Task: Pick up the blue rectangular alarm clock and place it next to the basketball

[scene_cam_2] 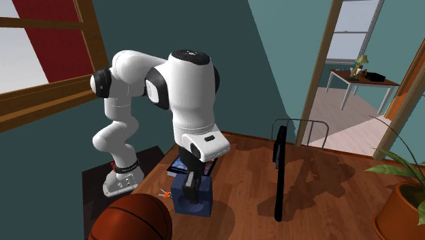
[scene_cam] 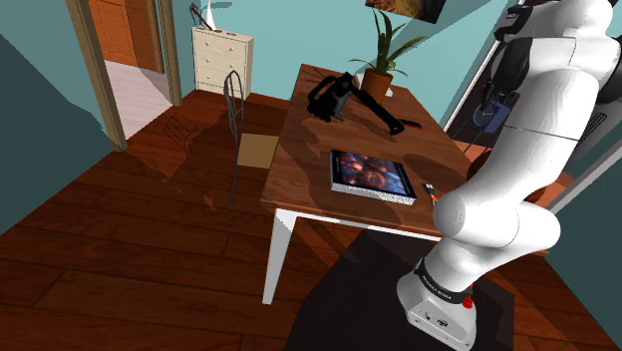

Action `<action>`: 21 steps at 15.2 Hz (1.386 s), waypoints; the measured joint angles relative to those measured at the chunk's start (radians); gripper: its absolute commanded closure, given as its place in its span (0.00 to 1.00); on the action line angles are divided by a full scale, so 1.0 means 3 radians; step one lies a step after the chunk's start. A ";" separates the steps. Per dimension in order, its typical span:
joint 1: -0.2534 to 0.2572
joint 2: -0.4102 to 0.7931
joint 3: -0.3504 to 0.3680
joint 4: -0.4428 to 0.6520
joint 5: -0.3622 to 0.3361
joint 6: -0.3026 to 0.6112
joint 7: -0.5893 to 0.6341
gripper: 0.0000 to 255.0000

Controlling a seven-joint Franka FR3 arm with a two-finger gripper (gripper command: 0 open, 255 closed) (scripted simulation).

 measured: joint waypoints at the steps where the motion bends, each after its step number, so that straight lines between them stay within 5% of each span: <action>1: 0.0010 -0.0026 -0.0003 -0.0079 -0.0013 0.0056 -0.0006 1.00; 21: 0.0110 -0.0063 0.0030 -0.1036 -0.0016 0.0975 -0.0018 1.00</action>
